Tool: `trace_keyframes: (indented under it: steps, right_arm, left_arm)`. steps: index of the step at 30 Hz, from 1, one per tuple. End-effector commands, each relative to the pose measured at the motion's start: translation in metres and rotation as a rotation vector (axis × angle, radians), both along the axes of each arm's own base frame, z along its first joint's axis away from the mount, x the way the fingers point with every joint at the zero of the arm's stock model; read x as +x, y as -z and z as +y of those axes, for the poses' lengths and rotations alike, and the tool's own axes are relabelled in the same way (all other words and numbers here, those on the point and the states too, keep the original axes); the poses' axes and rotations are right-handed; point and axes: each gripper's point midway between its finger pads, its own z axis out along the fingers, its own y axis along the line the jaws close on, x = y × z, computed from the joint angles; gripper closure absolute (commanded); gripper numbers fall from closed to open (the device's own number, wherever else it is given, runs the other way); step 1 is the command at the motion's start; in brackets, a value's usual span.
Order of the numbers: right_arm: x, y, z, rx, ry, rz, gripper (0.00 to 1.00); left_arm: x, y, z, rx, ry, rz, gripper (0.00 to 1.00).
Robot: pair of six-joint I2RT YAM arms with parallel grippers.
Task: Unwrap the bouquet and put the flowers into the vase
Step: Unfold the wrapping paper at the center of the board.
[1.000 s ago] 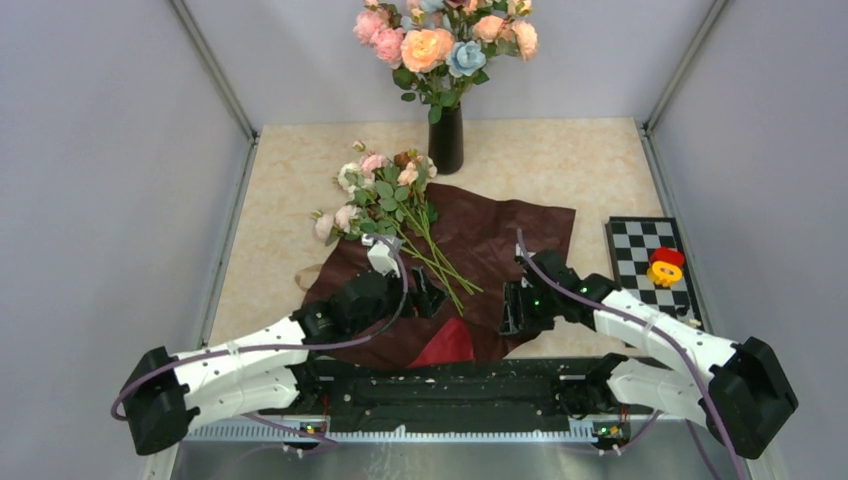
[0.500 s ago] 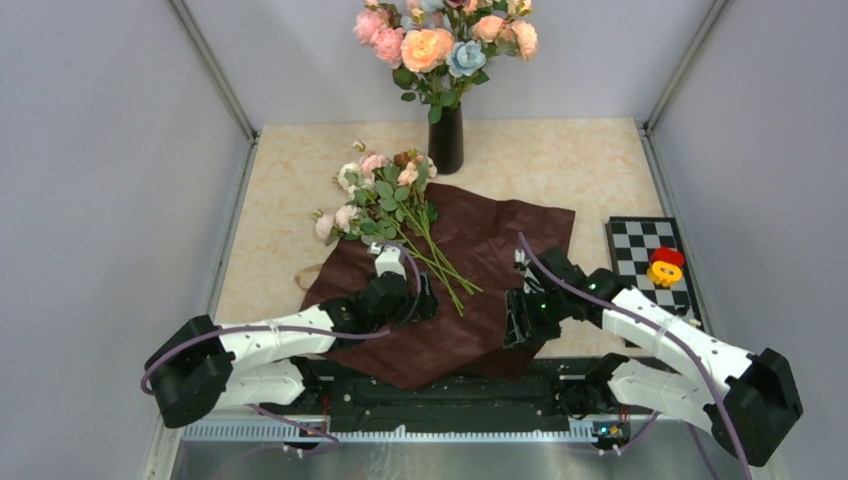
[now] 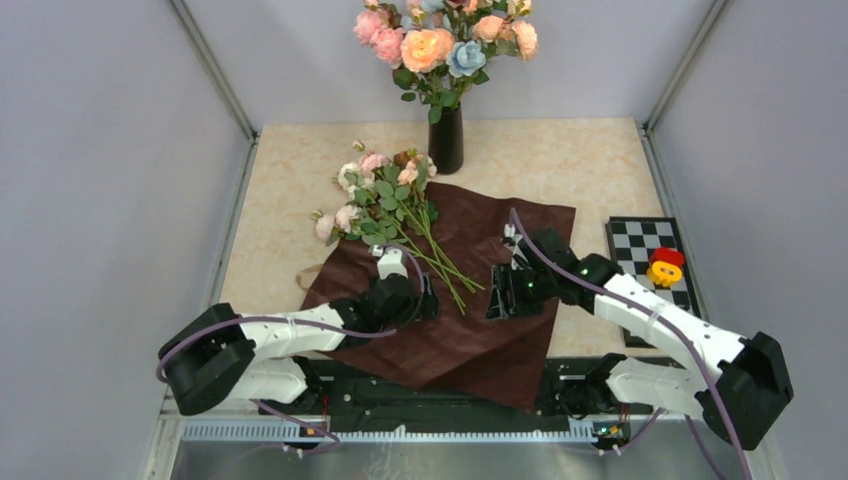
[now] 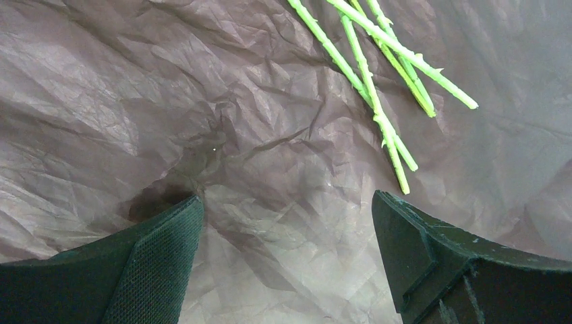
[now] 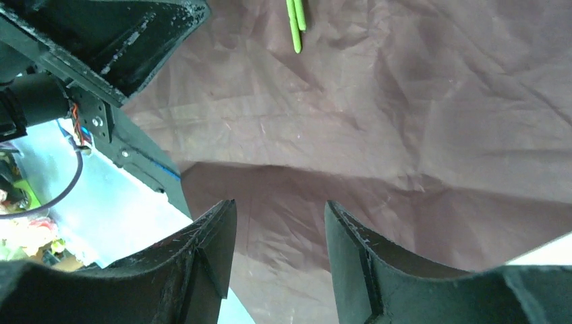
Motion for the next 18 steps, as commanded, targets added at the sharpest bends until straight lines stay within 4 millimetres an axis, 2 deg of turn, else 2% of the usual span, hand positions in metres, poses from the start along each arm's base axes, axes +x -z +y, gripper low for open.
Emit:
trace_keyframes:
  steps: [1,7,10,18]
  right_arm:
    - [0.001,0.014,0.018,0.060,0.010,-0.002,0.48]
    - [-0.031,0.059,0.002,0.023,0.039,0.117,0.50]
    - [-0.040,0.071,-0.007,-0.008,0.050,0.152,0.50]
    - [-0.049,0.095,-0.027,-0.134,0.039,0.194,0.50]
  left_arm:
    - [0.007,0.003,-0.001,-0.018,-0.040,0.002,0.01]
    - [0.009,0.016,-0.002,-0.020,-0.080,0.040,0.01]
    - [0.010,0.024,0.001,-0.016,-0.110,0.057,0.01]
    - [0.021,0.035,0.011,-0.006,-0.164,0.072,0.01]
